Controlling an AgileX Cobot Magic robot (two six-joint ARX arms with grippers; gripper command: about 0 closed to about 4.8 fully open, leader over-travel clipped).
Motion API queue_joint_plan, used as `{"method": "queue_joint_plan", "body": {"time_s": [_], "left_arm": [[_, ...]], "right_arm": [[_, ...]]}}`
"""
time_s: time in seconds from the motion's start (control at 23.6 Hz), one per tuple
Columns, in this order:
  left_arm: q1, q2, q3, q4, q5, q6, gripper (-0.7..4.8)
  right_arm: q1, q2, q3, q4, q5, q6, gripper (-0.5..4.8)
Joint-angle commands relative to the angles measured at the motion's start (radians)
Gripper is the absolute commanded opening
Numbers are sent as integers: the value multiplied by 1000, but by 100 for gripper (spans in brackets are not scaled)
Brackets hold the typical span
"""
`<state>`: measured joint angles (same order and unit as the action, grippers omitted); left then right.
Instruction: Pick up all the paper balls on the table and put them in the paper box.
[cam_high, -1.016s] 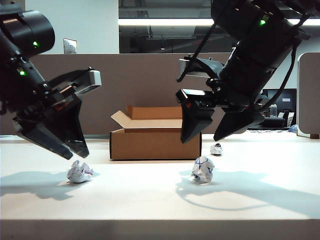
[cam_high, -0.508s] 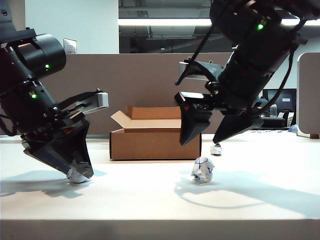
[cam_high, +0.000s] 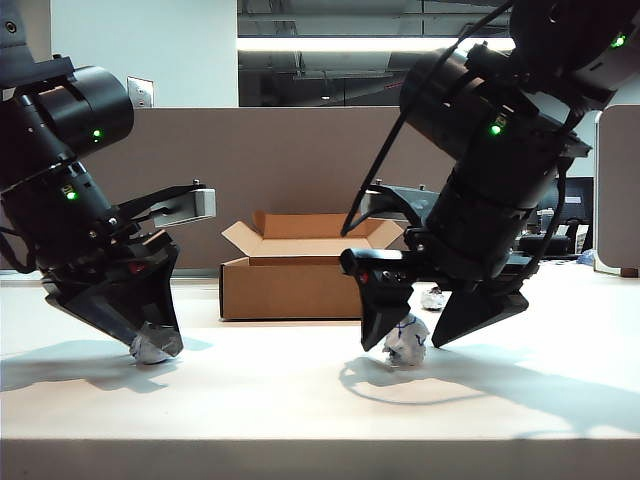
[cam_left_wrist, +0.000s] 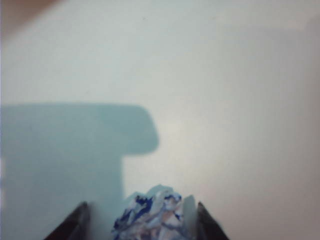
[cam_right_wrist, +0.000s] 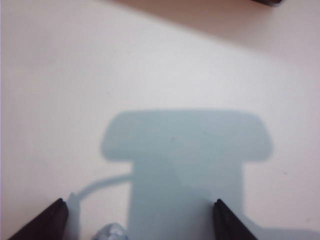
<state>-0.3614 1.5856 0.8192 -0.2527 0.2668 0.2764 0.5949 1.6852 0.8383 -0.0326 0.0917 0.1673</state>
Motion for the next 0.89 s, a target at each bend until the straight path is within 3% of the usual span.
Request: {"method": "queue_joint_plan", "body": {"time_s": [0.04, 0.17, 0.3, 0.42, 0.51, 0.59, 0.89], "left_arm": [[-2, -1, 1, 24, -1, 0, 268], [-2, -1, 1, 27, -1, 1, 268], [-2, -1, 1, 22, -1, 0, 268], [-2, -1, 1, 5, -1, 0, 171], [-2, -1, 1, 6, -1, 0, 151], [-2, -1, 1, 6, -1, 0, 84], [-2, -1, 9, 14, -1, 0, 73]], "right_arm": [[2, 0, 2, 17, -24, 21, 326], [2, 0, 2, 2, -44, 21, 300], [2, 0, 2, -5, -47, 21, 241], [2, 0, 2, -28, -47, 20, 137], [2, 0, 2, -32, -49, 20, 92], [2, 0, 2, -31, -49, 20, 45], [2, 0, 2, -16, -45, 13, 39]]}}
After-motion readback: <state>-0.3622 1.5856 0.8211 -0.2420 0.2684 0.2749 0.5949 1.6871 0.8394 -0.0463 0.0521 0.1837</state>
